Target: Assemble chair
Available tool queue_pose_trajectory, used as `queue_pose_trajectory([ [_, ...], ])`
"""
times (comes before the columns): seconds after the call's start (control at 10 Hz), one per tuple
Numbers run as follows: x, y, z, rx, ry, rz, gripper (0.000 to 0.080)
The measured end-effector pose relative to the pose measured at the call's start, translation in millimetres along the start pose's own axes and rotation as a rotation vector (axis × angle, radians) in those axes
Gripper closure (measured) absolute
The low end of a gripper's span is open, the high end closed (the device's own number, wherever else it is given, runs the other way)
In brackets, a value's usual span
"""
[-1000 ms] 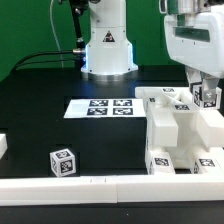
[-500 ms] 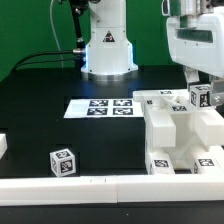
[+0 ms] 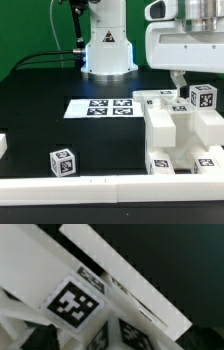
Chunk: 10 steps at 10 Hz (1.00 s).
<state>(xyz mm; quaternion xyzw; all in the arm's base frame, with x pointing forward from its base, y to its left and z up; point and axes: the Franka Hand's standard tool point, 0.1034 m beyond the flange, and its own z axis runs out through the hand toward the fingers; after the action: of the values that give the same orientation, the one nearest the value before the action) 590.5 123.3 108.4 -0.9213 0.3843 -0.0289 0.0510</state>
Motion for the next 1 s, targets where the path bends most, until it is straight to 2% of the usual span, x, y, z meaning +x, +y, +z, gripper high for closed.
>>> queue_pose_trajectory([
  [0.2,0.0,0.1,0.1,0.0,0.0,-0.179,0.0151],
  [0.3,2.3,-1.6,-3.3,-0.023,0.014,-0.594,0.0151],
  [0.4,2.3,-0.7,-2.4,-0.023,0.006,-0.714,0.0151],
  [0.6,2.2,-0.2,-1.6,-0.024,0.007,-0.65,0.0176],
  [0.8,2.9,0.4,-1.5,-0.025,0.008,-0.538,0.0533],
  [1.0,4.1,0.6,-2.1,-0.027,0.01,-0.336,0.0534],
])
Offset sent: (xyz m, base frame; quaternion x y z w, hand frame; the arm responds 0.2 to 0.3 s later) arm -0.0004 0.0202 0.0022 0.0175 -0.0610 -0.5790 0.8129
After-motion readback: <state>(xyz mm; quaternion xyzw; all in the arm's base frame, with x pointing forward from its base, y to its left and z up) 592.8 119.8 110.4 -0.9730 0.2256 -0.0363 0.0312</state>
